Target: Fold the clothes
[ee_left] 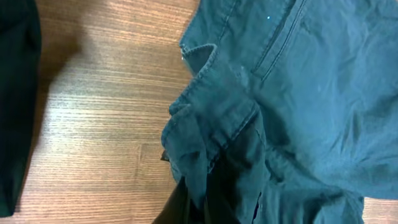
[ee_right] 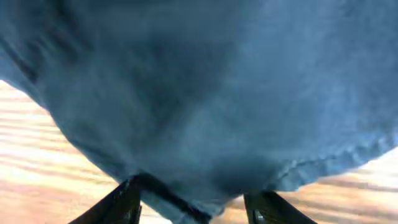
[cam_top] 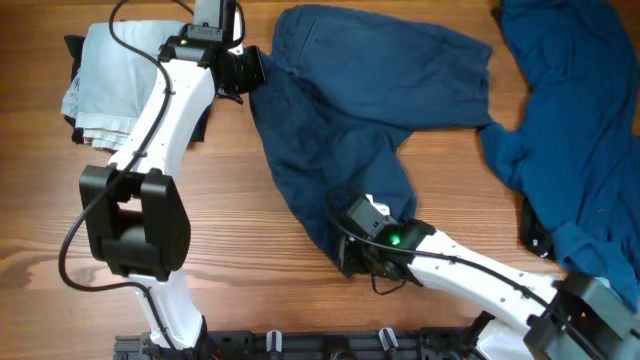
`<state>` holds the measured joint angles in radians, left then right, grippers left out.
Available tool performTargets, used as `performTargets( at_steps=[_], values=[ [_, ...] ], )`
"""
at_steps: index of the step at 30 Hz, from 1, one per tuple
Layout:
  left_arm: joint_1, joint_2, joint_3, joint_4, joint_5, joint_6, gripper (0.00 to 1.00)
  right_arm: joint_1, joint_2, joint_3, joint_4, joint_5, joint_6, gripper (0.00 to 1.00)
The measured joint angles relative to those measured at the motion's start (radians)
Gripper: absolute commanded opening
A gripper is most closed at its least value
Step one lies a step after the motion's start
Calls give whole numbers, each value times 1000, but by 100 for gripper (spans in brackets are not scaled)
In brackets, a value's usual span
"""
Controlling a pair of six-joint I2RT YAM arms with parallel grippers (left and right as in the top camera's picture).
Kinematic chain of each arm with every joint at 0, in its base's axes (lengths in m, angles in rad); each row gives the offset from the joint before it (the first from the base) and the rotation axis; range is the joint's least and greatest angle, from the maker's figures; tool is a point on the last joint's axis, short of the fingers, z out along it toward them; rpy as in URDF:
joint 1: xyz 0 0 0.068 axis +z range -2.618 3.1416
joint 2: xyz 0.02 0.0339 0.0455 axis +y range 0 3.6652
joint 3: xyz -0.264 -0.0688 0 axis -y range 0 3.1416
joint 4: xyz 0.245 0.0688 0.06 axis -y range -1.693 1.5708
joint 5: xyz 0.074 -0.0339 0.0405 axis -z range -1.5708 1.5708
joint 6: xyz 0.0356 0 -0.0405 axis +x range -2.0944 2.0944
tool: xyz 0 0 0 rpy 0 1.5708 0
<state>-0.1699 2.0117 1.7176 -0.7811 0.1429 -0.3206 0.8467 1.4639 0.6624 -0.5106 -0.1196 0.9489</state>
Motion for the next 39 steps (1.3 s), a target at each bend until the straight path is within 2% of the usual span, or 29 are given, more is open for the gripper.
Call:
performTargets(
  at_steps=[2,3,4,9,14,17,21,27,30,33,36,39],
  values=[
    [0,0,0,-13,-1,0,4,0,26,0,2,13,-12,24],
    [0,0,0,-20,-1,0,4,0,29,0,3,19,-19,10],
    [0,0,0,-23,-1,0,4,0,30,0,3,20,-19,4],
    [0,0,0,-45,-1,0,4,-61,-24,1,-87,27,-30,4],
    [0,-55,-1,-278,-51,0,4,-229,-367,23,-294,-3,-91,4],
    [0,-122,-1,-402,-70,-8,4,-375,-472,55,-372,-56,-192,4],
    [0,-131,-1,-533,-90,-16,4,-555,-451,218,-545,-86,-380,4],
    [0,-168,-4,-585,-95,-28,4,-687,-308,466,-620,-90,-562,4],
    [-1,-293,-29,-584,-101,-38,4,-706,-292,526,-631,-90,-588,4],
    [-10,-429,-61,-602,-107,-50,4,-706,-293,549,-717,-90,-595,4],
    [-65,-462,-134,-610,-113,-68,4,-706,-333,549,-803,-90,-595,4],
    [-128,-463,-230,-579,-148,-113,4,-706,-404,539,-778,-87,-591,4]
  ],
)
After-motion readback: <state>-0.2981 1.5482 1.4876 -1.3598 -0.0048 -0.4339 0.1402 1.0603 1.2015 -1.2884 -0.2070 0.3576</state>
